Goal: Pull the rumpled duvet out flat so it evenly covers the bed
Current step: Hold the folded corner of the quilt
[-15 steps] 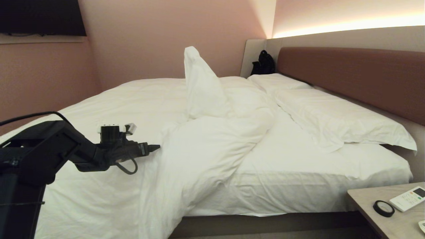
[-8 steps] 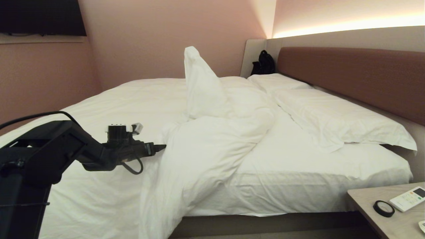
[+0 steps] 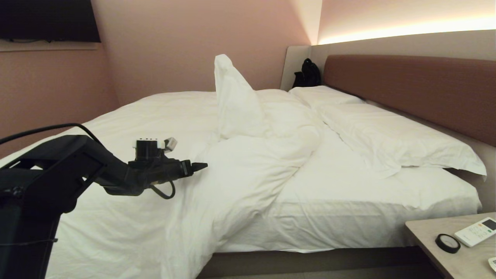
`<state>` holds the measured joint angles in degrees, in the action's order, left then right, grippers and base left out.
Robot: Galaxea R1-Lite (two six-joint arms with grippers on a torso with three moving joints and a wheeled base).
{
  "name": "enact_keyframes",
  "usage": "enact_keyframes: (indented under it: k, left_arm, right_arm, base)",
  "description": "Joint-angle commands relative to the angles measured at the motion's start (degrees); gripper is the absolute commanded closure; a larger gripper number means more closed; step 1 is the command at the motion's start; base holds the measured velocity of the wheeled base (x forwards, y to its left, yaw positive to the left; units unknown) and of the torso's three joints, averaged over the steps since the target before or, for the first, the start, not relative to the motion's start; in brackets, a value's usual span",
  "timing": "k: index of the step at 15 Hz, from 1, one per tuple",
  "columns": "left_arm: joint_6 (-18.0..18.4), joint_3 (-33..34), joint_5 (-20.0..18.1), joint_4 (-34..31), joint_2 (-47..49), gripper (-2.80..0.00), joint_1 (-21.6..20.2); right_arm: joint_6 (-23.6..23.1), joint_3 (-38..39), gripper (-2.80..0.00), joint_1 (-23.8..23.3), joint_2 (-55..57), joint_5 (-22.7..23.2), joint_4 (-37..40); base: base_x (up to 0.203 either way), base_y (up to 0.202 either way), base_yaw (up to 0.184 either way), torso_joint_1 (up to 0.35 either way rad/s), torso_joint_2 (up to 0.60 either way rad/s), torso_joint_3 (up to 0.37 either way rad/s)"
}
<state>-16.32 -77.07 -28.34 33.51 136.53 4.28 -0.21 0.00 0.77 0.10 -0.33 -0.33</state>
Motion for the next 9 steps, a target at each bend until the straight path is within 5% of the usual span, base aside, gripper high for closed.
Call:
enact_keyframes:
  k: [1,9]
  left_arm:
    - [-1.0,0.3,-1.0,0.2,-1.3,-2.80,0.3]
    - [-0.7,1.3,-1.0,0.2,-0.8,-2.80,2.3]
  right_arm:
    - [0.0,0.0,0.00,0.0,0.1,0.0,-0.1]
    - [0.0,0.0,0.00,0.0,0.1,-0.1,0.0]
  base:
    - [0.000,0.000,0.000,0.000,0.00,0.000]
    - [0.000,0.000,0.000,0.000,0.00,0.000]
